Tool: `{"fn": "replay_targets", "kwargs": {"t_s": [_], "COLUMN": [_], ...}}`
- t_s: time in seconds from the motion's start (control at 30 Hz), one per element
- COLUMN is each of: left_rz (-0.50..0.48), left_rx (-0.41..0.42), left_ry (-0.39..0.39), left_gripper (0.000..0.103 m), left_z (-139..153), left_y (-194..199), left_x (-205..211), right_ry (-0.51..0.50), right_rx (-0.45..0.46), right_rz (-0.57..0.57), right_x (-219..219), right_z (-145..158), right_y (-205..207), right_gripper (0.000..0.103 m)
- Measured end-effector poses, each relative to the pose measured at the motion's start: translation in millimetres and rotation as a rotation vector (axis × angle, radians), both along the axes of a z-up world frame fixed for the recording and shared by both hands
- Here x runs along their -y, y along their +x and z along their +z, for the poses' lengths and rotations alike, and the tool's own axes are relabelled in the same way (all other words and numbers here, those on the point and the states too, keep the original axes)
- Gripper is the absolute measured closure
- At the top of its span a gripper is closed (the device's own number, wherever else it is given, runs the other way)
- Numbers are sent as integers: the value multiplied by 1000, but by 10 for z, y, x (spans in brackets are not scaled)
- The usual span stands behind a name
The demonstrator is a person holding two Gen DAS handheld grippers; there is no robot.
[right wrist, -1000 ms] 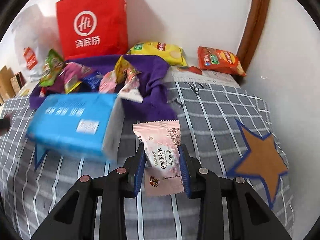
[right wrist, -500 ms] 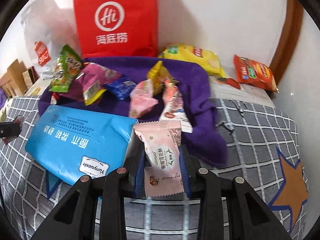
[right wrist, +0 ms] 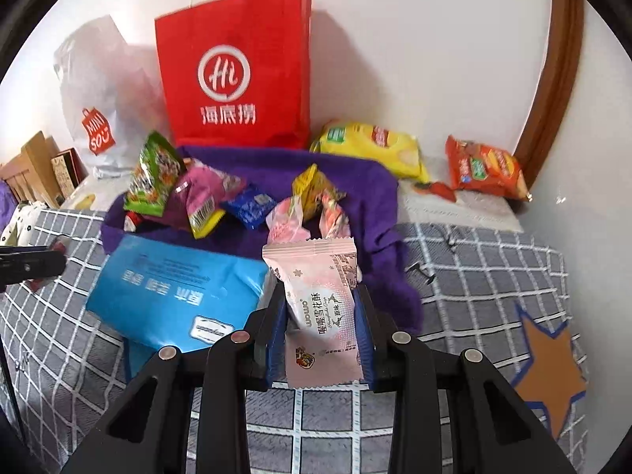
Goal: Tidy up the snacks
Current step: 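Carry the pink packet and white packet up over the purple towel, then open right gripper dropping the pink packet while left gripper releases the white packet onto the towel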
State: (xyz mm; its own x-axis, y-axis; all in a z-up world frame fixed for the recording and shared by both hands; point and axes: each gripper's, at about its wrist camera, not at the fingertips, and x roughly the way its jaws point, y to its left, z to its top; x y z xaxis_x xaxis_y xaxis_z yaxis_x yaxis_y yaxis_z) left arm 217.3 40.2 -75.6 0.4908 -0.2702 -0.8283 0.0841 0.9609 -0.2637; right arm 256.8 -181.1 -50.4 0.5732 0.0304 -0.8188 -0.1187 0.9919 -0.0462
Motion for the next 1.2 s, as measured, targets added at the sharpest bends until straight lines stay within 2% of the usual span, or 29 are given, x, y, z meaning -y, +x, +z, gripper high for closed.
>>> {"fn": "replay_targets", "kwargs": {"t_s": [0.17, 0.37, 0.63, 0.97, 1.2], "left_rz": [-45, -93, -80, -59, -63], "left_rx": [7, 22, 62, 98, 103], "left_ry": [-32, -68, -27, 25, 31], "left_gripper": [54, 54, 54, 54, 54], "left_z": [114, 276, 518, 665, 640], "left_y": [10, 69, 257, 629, 885], "left_x": [193, 428, 452, 372, 372], "right_ry": [11, 75, 97, 61, 54], "right_rx": [22, 44, 105, 118, 114], "right_rz": [11, 64, 94, 93, 83], "right_x": [-21, -170, -335, -365, -366], "right_z": [240, 488, 781, 841, 779], "right_y": [-83, -169, 3, 496, 791], "right_gripper": [71, 71, 71, 71, 71]}}
